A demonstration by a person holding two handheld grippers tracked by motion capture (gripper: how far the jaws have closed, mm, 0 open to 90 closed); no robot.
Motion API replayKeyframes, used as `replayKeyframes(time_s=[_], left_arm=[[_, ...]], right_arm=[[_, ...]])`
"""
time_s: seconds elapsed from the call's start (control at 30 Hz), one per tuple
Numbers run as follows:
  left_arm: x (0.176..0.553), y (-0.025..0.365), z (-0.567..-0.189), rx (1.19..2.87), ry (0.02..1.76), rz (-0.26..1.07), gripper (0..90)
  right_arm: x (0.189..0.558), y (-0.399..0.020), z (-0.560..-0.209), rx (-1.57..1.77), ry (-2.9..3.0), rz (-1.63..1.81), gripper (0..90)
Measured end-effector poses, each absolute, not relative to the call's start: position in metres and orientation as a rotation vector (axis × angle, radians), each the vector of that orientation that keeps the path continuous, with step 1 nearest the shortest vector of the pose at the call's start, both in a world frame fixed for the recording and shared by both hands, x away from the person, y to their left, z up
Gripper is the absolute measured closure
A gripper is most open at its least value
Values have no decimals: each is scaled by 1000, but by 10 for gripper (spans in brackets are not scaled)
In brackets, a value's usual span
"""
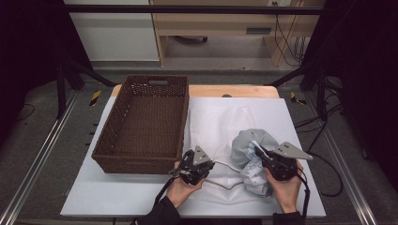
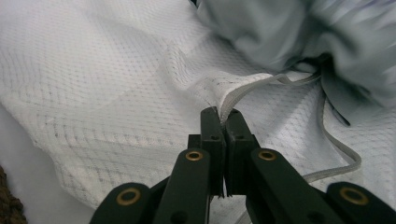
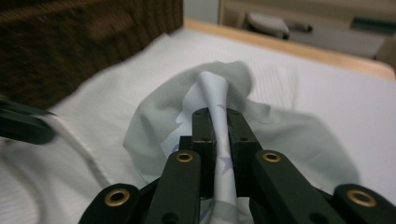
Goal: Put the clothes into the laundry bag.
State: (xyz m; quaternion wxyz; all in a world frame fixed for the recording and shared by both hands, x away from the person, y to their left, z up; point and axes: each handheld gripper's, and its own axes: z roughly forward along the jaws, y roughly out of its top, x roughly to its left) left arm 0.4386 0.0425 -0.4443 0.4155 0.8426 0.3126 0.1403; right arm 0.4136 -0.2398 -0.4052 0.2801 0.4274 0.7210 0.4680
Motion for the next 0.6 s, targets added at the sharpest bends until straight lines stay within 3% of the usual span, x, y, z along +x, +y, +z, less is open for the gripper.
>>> replayKeyframes(time_s=[0.2, 0.5, 0.57, 0.6], left_arm=[[439, 44, -442, 2106, 806, 353, 882], [438, 43, -442, 2099, 807, 336, 882], [437, 43, -442, 2105, 799, 341, 882], [437, 43, -443, 2108, 797, 345, 882]], right_arm=[[389, -240, -399, 1051, 2067, 1354, 846], [386, -223, -446, 1111, 2305, 1073, 833], [390, -218, -456, 1126, 2316, 999, 781], [392, -215, -456, 1114, 2311, 994, 697]])
